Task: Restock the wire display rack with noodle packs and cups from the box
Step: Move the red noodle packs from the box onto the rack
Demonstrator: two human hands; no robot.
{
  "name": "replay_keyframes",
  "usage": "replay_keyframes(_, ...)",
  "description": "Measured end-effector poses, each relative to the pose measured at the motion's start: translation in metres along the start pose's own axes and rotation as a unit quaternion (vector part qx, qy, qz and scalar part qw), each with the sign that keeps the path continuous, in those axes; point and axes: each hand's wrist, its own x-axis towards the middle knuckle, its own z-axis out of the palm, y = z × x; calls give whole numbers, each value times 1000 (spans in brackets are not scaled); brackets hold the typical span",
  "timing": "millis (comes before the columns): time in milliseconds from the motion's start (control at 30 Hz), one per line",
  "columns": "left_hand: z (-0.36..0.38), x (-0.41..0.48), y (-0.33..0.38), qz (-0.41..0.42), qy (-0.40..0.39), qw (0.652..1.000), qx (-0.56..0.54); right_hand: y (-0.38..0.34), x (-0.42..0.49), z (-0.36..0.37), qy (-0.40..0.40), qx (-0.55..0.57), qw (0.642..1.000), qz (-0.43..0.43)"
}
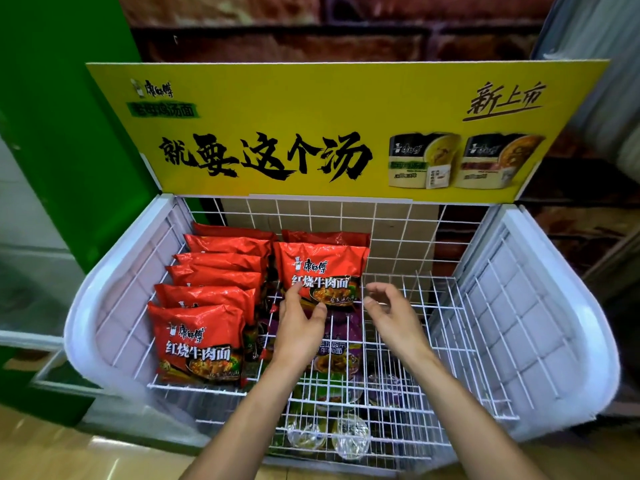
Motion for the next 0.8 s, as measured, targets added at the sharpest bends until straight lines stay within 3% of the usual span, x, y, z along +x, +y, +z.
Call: replay_keyframes(800,-13,-72,-13,75,-191,979,17,9,-122,9,102,27,994,22)
